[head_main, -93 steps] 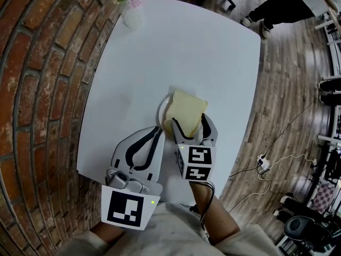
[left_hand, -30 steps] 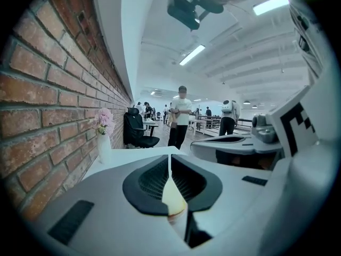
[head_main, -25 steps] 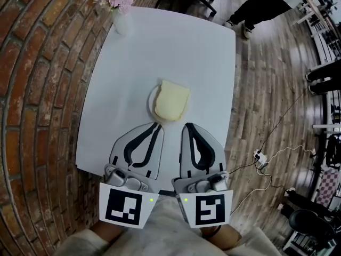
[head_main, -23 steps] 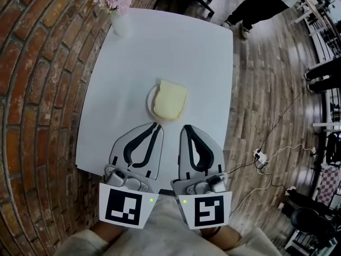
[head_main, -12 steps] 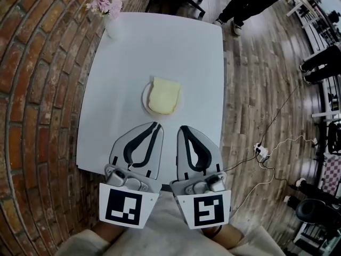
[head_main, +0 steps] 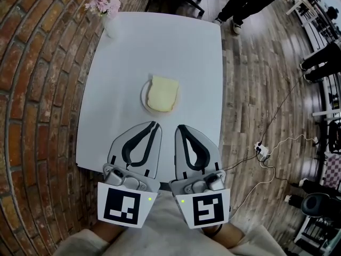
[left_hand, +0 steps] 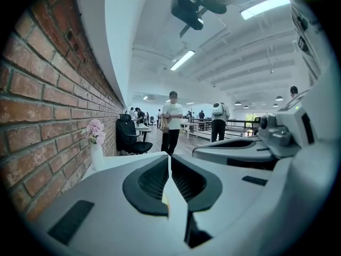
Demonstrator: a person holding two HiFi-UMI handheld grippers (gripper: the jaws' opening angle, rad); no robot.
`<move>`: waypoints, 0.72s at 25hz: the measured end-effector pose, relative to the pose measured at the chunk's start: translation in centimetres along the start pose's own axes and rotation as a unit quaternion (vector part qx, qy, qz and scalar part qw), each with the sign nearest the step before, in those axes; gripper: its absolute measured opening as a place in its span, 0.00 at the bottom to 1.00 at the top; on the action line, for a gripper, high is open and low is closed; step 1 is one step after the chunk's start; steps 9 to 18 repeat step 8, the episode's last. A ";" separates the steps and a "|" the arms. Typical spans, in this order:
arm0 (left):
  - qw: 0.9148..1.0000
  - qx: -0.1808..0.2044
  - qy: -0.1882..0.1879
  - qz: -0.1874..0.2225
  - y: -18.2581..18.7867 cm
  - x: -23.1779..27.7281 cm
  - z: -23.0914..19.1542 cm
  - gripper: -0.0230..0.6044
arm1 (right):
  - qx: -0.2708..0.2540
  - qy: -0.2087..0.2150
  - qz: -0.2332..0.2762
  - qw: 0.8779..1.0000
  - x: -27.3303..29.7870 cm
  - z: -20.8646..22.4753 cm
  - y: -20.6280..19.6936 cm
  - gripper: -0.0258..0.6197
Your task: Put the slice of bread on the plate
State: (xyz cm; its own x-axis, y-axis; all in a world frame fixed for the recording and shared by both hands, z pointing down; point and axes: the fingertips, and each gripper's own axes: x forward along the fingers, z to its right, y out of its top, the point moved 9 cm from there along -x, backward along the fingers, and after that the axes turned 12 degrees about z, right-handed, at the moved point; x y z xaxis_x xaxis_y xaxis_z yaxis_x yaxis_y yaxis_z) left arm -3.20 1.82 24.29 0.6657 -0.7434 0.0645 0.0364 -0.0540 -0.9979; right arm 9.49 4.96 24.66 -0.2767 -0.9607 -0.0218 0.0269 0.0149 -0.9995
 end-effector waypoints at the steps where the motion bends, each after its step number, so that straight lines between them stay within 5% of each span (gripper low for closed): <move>1: 1.000 -0.001 0.001 0.000 0.0 0.0 0.0 0.08 | 0.000 0.002 0.000 1.000 0.0 0.0 0.0 0.05; 18: 1.000 -0.001 0.003 -0.001 -0.5 -0.3 -0.1 0.08 | 0.000 0.009 -0.002 1.000 0.1 -0.3 -0.5 0.05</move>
